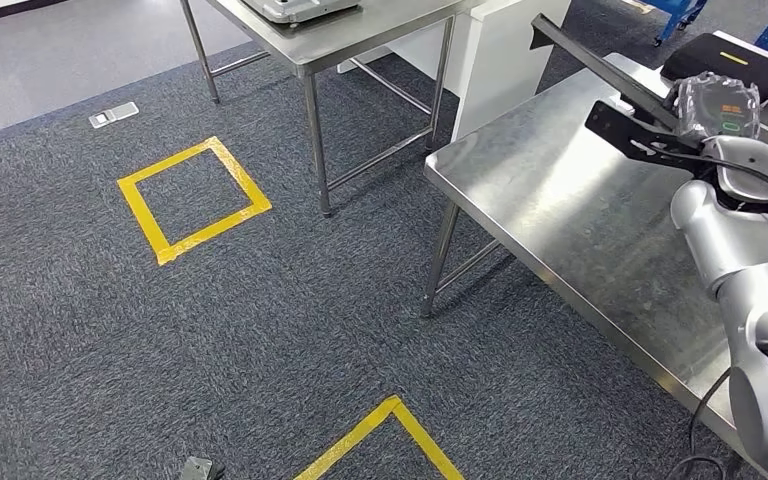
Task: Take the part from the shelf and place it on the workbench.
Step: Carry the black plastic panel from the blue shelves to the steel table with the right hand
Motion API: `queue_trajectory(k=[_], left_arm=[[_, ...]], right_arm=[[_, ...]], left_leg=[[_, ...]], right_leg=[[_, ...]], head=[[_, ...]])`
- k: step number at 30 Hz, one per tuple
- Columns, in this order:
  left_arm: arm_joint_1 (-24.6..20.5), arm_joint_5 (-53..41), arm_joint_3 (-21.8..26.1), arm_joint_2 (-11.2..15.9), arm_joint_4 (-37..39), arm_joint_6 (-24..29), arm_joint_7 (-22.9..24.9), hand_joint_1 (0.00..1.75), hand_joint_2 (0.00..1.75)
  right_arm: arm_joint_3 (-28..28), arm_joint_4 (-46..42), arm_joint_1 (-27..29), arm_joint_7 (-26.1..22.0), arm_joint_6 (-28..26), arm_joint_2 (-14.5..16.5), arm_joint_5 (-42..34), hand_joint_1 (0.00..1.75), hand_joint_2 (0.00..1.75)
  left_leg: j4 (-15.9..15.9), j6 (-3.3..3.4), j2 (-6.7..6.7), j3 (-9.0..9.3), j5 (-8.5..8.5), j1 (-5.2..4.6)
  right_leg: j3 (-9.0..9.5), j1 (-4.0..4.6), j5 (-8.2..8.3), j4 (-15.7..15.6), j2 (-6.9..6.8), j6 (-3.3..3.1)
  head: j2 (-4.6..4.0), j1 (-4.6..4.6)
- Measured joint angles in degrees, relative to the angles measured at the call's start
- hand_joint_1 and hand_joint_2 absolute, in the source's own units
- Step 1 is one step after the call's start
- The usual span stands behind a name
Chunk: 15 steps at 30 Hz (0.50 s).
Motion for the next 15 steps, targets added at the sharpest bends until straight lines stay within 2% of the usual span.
queue_trajectory(k=[2,3,5,8,10,12,15], left_arm=[[-0.06,-0.16,0.04,-0.06,0.0,0.28,-0.18,0.0,1.75],[-0.12,-0.2,0.07,-0.07,0.0,0.33,-0.28,0.0,1.75],[-0.23,-0.24,0.15,-0.05,0.0,0.33,-0.44,0.0,1.75],[-0.23,-0.25,0.27,-0.03,0.0,0.32,-0.6,0.0,1.75],[-0.25,-0.41,0.3,-0.05,0.0,0.38,-0.79,0.0,1.75],[-0.29,-0.68,0.33,-0.08,0.0,0.57,-1.06,0.0,1.75],[-0.36,-0.87,0.32,-0.09,0.0,1.2,-1.63,0.0,1.75]], right_arm=[[0.05,0.66,-0.13,0.93,0.63,0.05,0.83,1.59,1.75],[0.1,0.98,-0.3,1.4,1.03,0.16,1.24,1.59,1.75],[0.17,1.63,-0.57,2.15,1.58,0.4,1.77,1.59,1.75],[0.27,2.45,-0.82,2.77,2.03,0.73,2.27,1.59,1.75],[0.43,3.1,-1.13,3.37,2.36,0.83,2.66,1.59,1.75],[0.54,3.7,-1.25,3.81,2.45,0.85,2.84,1.59,1.75],[0.54,4.54,-1.34,3.95,2.45,0.81,3.15,1.59,1.75]], left_leg=[[0.05,-0.17,0.39,-0.06,-0.04,-0.12],[0.09,-0.38,0.51,-0.12,-0.05,-0.26],[0.25,-0.47,0.6,-0.34,-0.14,-0.57],[0.29,0.36,0.53,-0.53,0.1,-0.5],[0.34,0.44,0.52,-0.67,0.18,-0.42],[0.47,0.29,0.52,-0.8,0.16,-0.38],[1.15,-0.67,0.53,-1.4,-0.02,-0.32]], right_leg=[[4.53,-0.05,2.04,-7.36,-0.46,0.51],[6.3,0.09,2.73,-10.34,-0.59,0.39],[7.83,0.2,3.14,-12.97,-0.66,-0.23],[7.52,0.19,3.35,-12.85,-0.54,-0.61],[7.22,0.36,3.29,-12.5,-0.52,-0.77],[6.94,0.46,3.15,-12.09,-0.52,-1.0],[6.13,0.51,2.87,-11.06,-0.53,-1.42]], head=[[0.0,0.01],[0.0,-0.04],[0.0,-0.17],[0.0,-0.29],[0.0,-0.29],[0.0,-0.3],[0.0,-0.29]])
